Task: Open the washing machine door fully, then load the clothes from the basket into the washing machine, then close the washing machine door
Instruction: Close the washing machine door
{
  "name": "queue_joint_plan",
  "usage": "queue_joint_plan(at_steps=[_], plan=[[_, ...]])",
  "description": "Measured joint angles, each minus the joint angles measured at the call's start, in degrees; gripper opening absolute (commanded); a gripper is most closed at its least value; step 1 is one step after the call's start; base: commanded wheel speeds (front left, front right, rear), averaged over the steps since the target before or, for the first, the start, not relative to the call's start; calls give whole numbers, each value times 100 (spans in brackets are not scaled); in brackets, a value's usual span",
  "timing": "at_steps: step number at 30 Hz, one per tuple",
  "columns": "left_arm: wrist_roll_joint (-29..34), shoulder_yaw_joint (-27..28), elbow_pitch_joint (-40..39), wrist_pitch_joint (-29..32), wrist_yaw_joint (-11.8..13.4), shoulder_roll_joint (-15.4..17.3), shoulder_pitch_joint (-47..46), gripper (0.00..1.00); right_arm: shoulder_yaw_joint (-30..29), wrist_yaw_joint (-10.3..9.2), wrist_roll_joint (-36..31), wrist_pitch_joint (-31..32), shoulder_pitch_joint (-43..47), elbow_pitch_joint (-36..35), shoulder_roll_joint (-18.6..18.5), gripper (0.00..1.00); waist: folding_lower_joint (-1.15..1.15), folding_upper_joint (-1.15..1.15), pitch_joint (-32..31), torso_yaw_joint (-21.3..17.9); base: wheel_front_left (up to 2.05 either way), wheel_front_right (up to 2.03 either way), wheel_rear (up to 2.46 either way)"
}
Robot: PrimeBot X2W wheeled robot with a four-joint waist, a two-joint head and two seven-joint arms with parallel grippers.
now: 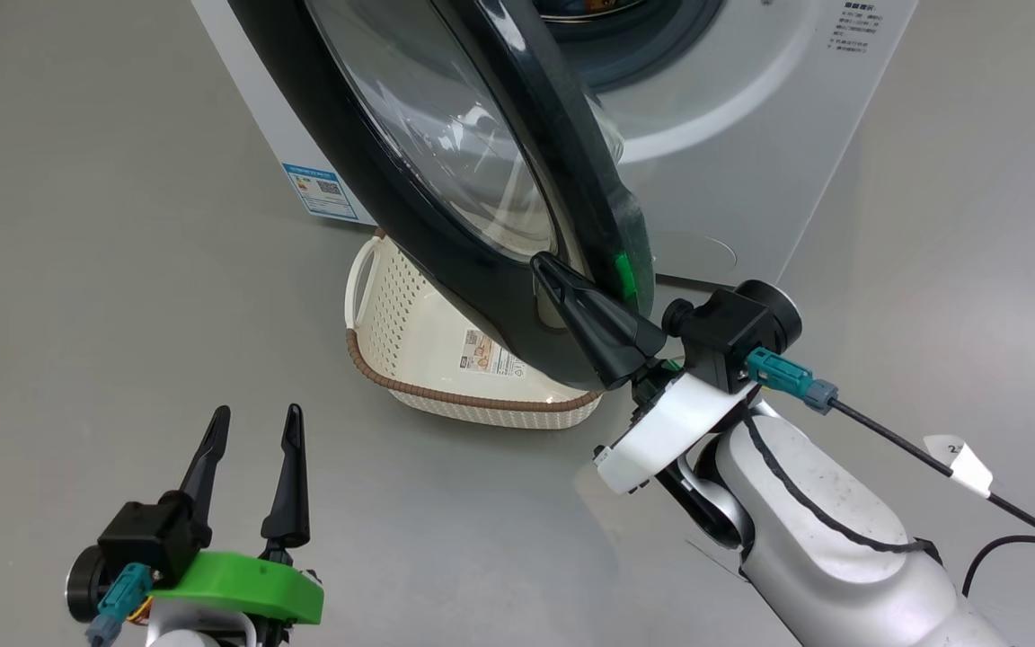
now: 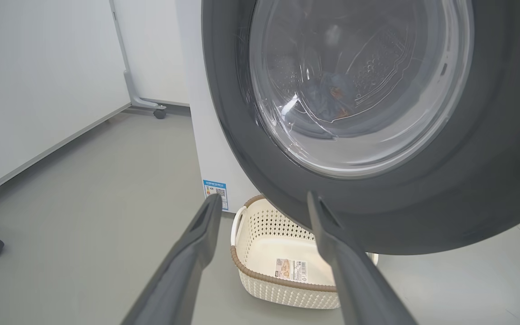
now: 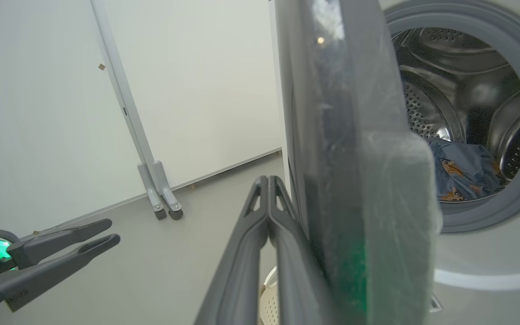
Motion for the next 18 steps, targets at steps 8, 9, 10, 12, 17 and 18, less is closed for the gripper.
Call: queue_joint_plan(at_steps=[8,9,10,12,17,18], plan=[[1,-62,-111,0,-43,-5,-134,100,-193,0,-4,0,-222,75,-4,0,0,0,186,-41,0,0,0],[0,-58,-141,0,-43,-7,-143,100,-232,0,-11,0,-262,81,-4,0,0,0,219,-45,0,0,0],[-1,-60,-158,0,-43,-8,-153,100,-305,0,-38,0,-359,105,-4,0,0,0,286,-54,0,0,0],[-5,-60,-164,0,-43,-9,-158,100,-345,0,-73,0,-404,114,-5,0,0,0,320,-58,0,0,0],[-76,-32,-250,0,-44,-11,-233,100,-536,0,-174,0,-676,137,-7,0,0,0,498,-91,0,0,0],[-86,-32,-272,0,-45,-12,-238,100,-576,0,-192,0,-730,144,-8,0,0,0,534,-99,0,0,0]])
